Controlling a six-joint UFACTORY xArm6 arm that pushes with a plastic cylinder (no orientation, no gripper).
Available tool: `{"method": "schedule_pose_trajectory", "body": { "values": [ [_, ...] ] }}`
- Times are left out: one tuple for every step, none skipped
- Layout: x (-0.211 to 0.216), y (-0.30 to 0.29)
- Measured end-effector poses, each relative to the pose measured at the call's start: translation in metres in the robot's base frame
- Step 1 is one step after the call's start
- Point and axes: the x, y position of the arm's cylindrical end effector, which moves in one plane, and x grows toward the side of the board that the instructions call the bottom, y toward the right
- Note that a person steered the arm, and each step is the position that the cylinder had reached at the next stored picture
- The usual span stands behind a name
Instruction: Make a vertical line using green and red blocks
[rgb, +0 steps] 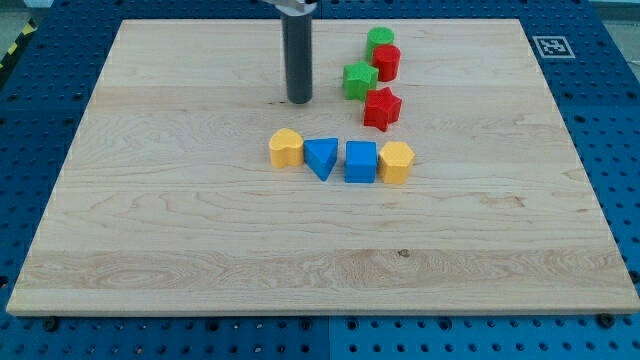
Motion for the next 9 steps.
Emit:
{"method": "schedule_pose_trajectory", "body": {
  "values": [
    [-0.012,-0.003],
    [-0.031,-0.003],
    [-0.038,0.000],
    [-0.038,0.011],
    [-0.038,0.017],
    [-0.038,0.030],
    [-0.038,0.045],
    [-0.038,0.054],
    [-0.038,0.068]
  ]
}}
